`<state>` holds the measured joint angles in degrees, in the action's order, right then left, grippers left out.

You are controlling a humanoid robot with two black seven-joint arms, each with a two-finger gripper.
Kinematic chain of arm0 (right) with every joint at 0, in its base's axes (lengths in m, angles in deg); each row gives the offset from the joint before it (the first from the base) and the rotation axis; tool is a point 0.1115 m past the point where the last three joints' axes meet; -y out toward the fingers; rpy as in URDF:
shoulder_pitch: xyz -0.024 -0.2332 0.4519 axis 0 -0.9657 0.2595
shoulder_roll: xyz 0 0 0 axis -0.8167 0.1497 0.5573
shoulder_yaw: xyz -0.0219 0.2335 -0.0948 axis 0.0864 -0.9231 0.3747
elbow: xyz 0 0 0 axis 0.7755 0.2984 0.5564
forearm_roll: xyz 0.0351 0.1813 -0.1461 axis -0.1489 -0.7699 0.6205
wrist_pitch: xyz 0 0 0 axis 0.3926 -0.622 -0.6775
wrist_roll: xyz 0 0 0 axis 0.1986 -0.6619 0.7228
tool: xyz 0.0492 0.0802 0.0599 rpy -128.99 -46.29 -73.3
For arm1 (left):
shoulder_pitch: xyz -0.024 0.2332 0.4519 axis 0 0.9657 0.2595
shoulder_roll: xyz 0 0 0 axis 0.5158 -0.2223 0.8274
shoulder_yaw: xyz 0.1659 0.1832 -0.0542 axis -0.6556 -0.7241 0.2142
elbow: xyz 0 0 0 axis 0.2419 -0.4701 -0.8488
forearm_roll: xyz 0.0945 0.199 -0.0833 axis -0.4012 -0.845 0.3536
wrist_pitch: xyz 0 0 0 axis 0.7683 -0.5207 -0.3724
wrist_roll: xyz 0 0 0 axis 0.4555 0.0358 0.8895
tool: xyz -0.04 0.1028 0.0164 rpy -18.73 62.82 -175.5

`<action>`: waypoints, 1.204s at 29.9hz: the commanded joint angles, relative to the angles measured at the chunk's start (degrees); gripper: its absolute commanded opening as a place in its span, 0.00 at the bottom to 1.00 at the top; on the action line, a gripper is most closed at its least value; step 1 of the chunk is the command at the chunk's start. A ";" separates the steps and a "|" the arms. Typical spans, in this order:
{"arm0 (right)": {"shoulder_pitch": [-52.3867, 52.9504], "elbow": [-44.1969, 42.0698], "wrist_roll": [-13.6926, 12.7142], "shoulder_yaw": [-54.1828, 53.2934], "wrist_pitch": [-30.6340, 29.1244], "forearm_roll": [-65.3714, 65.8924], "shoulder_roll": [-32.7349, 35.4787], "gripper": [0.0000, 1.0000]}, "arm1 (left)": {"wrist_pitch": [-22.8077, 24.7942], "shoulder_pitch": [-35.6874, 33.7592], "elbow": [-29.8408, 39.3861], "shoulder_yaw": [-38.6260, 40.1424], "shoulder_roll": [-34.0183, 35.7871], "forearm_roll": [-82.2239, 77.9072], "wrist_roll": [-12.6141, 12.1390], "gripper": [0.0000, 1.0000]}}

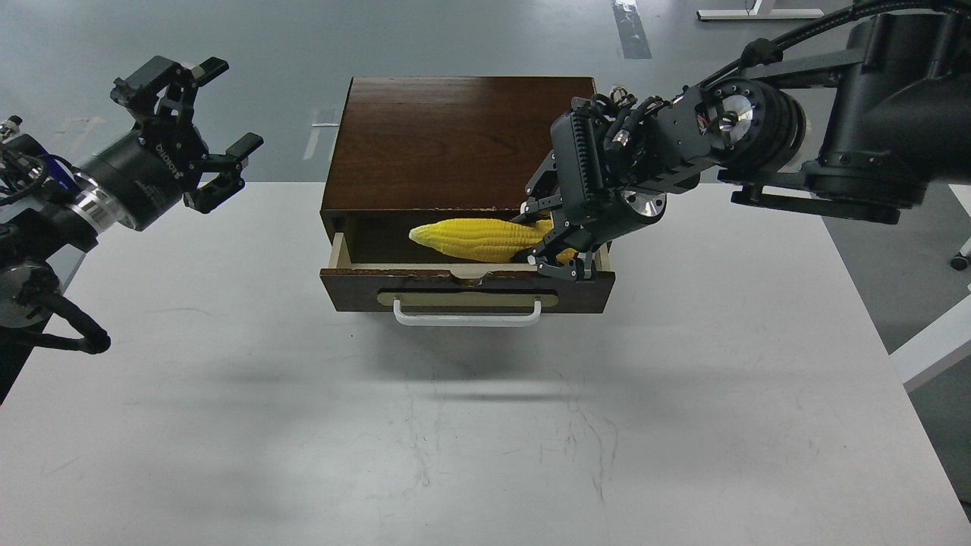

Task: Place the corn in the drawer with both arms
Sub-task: 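Lower the corn cob into the open drawer and release it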

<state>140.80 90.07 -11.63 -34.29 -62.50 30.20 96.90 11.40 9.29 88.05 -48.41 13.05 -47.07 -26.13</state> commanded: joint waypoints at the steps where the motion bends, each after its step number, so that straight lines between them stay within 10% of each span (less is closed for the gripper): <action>1: -0.08 0.00 0.00 -0.07 0.00 -0.04 0.05 0.41 | 0.00 0.00 0.00 0.00 -0.03 0.01 0.00 0.98; 36: 0.09 0.09 0.00 -0.16 0.09 -0.48 0.22 0.62 | 0.00 0.00 0.00 0.00 -0.21 -0.08 0.00 0.98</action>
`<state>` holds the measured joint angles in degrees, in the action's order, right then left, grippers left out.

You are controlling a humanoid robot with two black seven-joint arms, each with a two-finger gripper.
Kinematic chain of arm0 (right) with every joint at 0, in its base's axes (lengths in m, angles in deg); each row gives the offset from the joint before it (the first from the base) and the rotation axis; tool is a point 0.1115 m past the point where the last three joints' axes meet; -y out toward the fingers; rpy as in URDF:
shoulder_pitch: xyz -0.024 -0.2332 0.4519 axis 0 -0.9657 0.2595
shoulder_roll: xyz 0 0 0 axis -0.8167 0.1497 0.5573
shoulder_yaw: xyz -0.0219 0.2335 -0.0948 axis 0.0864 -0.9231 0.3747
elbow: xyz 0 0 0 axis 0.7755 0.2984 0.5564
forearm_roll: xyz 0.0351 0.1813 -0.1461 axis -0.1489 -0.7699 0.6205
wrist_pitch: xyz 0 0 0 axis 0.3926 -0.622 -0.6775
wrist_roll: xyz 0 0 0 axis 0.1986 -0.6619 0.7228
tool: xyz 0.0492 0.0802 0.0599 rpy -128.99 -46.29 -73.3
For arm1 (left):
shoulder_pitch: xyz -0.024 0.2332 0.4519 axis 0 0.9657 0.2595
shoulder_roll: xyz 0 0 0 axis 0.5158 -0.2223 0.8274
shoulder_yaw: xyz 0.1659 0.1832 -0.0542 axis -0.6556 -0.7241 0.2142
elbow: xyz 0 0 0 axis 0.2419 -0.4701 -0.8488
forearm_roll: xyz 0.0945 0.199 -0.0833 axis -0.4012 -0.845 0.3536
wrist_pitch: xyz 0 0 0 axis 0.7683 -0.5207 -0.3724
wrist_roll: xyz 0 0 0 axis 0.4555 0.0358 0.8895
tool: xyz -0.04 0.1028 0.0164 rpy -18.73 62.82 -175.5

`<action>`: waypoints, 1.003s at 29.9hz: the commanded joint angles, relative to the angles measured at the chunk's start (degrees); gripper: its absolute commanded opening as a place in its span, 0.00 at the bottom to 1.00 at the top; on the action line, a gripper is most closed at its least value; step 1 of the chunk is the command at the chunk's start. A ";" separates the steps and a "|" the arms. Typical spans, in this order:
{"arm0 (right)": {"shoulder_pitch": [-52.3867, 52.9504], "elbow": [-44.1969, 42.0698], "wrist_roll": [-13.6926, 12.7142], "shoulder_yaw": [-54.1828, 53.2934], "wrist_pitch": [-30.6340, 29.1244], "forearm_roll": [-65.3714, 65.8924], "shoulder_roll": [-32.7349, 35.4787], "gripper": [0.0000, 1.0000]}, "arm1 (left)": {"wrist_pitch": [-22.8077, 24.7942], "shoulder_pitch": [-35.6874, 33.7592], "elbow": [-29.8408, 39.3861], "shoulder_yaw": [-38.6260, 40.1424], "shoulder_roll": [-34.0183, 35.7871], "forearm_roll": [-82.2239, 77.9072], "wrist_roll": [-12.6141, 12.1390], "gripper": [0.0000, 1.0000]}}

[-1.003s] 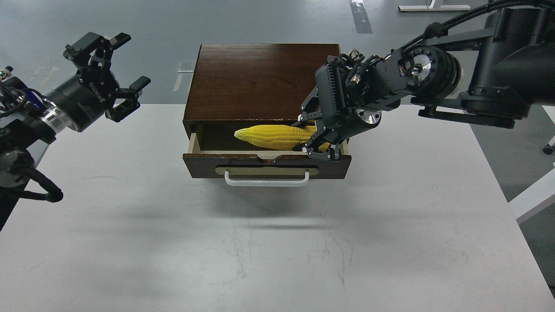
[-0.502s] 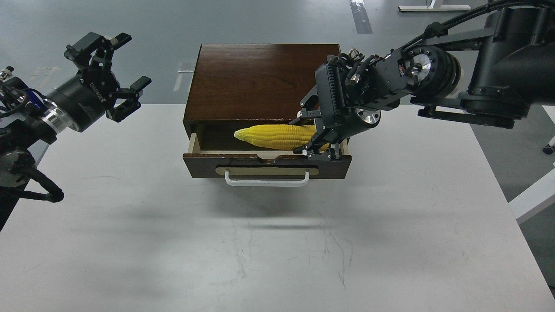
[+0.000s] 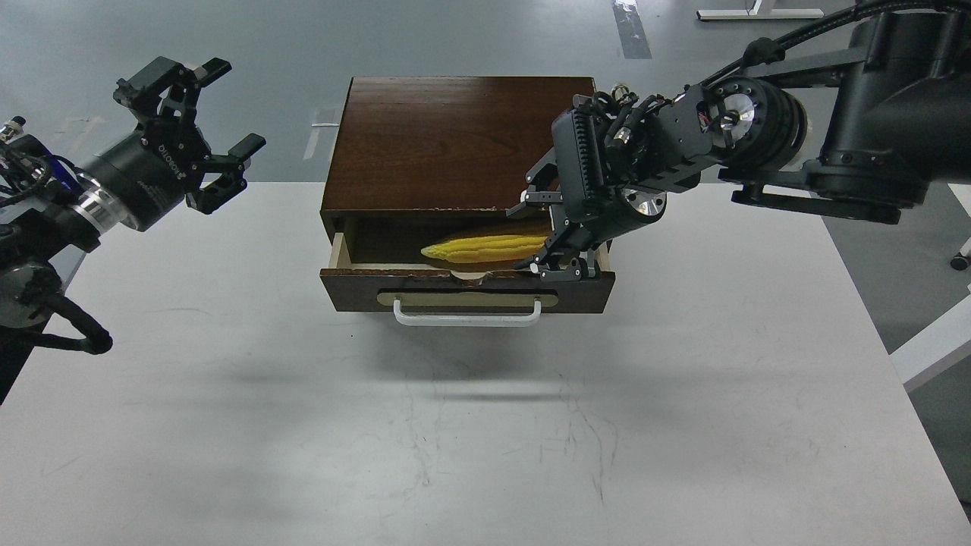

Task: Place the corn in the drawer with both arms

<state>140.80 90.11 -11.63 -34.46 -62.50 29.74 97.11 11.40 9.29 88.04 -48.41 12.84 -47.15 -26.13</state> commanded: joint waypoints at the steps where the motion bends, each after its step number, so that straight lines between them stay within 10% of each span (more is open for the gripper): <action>1: 0.09 0.05 0.00 -0.08 0.00 -0.02 0.01 0.62 | 0.00 0.00 0.00 -0.09 0.00 0.01 0.00 0.98; 8: 1.05 0.49 0.00 -0.96 0.09 -8.35 0.63 0.67 | 0.08 0.00 0.00 0.00 0.09 0.01 0.00 0.98; 16: 0.27 0.05 0.00 -3.07 -0.17 -31.17 6.42 0.96 | 0.00 0.00 0.00 0.00 0.00 0.01 0.00 0.98; 30: -23.78 -0.48 0.00 -29.74 0.53 -80.24 20.40 0.99 | 0.08 0.52 0.00 0.00 -1.14 0.09 0.00 0.98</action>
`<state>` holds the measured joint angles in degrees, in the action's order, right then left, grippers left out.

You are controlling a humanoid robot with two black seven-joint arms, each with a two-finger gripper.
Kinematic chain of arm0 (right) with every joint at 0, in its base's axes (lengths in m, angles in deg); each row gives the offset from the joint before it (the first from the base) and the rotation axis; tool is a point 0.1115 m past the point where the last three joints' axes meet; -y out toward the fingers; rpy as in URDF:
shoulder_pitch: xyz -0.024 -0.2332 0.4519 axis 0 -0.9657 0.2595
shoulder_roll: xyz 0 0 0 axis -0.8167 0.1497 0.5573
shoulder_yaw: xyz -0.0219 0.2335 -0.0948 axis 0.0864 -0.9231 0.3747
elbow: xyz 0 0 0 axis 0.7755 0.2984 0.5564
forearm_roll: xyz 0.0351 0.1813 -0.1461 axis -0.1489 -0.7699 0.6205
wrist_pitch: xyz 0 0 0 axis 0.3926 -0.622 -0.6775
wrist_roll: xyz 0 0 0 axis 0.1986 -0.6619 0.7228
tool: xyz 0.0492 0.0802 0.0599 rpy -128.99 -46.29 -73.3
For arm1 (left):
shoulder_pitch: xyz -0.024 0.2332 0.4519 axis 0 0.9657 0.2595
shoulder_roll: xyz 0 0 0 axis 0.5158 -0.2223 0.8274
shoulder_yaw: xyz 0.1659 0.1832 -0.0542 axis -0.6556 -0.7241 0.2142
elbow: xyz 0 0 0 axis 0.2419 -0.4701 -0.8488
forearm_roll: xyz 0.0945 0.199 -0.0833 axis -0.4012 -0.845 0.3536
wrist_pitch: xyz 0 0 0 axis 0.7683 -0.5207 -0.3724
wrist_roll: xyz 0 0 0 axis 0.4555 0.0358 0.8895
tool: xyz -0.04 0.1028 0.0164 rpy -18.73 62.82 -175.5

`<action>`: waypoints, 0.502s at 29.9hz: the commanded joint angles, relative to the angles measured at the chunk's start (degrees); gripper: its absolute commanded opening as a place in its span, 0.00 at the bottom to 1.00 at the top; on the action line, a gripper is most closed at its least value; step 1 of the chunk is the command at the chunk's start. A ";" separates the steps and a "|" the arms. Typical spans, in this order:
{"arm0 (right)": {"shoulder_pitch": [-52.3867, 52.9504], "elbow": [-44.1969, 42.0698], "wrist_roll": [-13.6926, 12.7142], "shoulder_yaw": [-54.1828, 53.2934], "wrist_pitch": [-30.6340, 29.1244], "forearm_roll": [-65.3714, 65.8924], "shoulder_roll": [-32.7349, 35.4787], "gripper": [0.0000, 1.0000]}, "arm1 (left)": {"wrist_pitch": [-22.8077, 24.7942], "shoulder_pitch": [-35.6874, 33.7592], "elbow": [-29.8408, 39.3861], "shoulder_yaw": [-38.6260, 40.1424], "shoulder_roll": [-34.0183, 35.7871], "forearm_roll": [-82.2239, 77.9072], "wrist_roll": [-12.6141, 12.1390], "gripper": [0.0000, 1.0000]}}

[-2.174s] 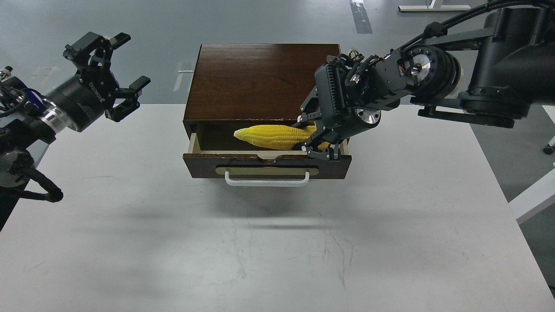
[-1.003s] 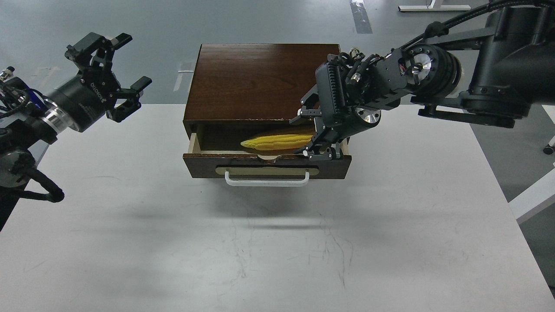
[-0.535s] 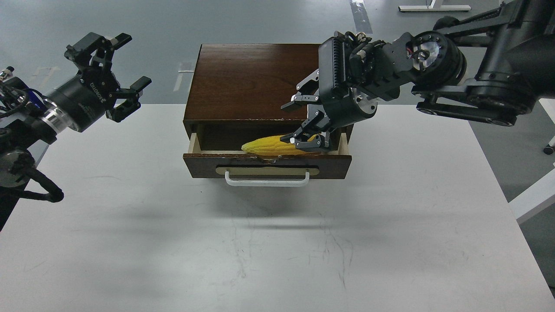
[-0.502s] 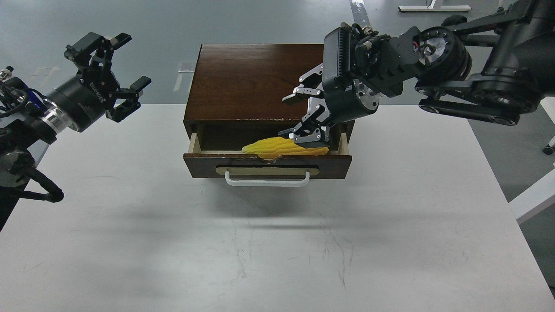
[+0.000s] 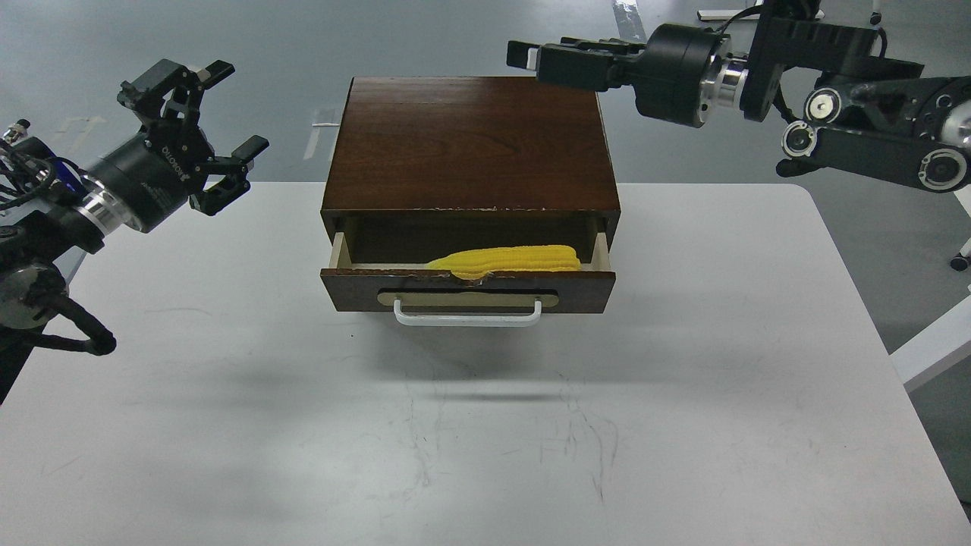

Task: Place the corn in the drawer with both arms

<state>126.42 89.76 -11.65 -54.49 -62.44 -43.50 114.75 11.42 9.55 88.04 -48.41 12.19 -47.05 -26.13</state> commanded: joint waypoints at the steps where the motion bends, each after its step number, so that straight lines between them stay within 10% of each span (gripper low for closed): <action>1: -11.79 -0.39 0.02 -12.10 0.55 -8.24 2.76 0.99 | -0.02 0.26 0.00 0.00 -0.58 -0.01 0.00 0.98; 15: -44.33 -7.52 0.02 -40.16 0.64 -22.32 -2.95 1.00 | -0.02 2.72 -0.96 1.85 -3.30 -0.01 0.00 0.98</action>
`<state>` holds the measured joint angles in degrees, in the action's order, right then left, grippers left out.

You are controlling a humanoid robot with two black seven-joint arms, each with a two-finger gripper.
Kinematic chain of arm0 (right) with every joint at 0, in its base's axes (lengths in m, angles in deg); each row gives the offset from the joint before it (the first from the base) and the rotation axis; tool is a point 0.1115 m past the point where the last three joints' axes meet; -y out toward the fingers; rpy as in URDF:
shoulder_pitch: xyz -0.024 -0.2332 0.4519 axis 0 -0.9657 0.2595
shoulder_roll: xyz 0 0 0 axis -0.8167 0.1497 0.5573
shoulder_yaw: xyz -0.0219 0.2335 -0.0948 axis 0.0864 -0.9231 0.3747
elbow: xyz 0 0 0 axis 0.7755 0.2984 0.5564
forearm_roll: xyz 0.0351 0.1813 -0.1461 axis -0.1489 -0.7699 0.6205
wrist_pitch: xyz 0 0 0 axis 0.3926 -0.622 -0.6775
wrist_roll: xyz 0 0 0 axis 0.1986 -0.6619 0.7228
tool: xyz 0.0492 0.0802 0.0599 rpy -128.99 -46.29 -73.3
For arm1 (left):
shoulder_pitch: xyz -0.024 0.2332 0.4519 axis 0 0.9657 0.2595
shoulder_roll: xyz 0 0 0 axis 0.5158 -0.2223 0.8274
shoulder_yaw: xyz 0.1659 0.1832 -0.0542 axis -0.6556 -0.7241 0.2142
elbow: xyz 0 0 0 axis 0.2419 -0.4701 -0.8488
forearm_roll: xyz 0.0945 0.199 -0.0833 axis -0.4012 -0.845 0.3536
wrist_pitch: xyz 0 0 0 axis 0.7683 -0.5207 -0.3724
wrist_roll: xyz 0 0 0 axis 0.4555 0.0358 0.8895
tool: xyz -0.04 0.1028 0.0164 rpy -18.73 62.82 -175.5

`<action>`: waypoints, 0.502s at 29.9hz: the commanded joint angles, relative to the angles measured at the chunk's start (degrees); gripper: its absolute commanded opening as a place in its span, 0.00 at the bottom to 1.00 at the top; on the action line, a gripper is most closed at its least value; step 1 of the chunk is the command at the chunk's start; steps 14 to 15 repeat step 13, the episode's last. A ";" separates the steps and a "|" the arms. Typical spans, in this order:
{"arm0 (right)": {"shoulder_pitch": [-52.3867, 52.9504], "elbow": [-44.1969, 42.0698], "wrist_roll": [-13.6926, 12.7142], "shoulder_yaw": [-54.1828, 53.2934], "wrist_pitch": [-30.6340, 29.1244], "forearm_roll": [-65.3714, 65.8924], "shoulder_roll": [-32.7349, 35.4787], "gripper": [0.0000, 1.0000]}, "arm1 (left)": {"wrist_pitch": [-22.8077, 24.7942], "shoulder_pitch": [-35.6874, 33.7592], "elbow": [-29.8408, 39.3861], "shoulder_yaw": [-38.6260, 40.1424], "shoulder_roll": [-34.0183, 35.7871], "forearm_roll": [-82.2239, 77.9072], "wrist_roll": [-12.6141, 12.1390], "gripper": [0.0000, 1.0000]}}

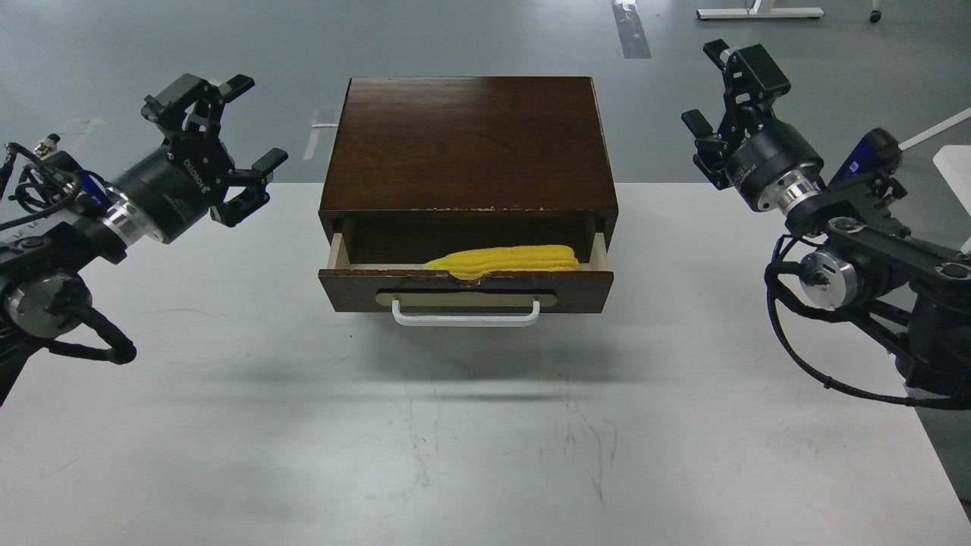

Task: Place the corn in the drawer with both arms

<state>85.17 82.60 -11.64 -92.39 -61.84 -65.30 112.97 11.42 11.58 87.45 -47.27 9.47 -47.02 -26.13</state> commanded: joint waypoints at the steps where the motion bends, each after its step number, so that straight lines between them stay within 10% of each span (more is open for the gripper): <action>1: -4.21 -0.36 0.01 -2.96 0.04 -0.51 -1.61 1.00 | 0.07 0.96 -0.46 1.06 -0.76 -0.04 0.00 0.98; 15: -7.39 -0.44 0.01 -4.03 -0.04 -0.42 -4.08 1.00 | 2.17 4.56 -1.96 5.28 -2.08 0.05 0.00 0.98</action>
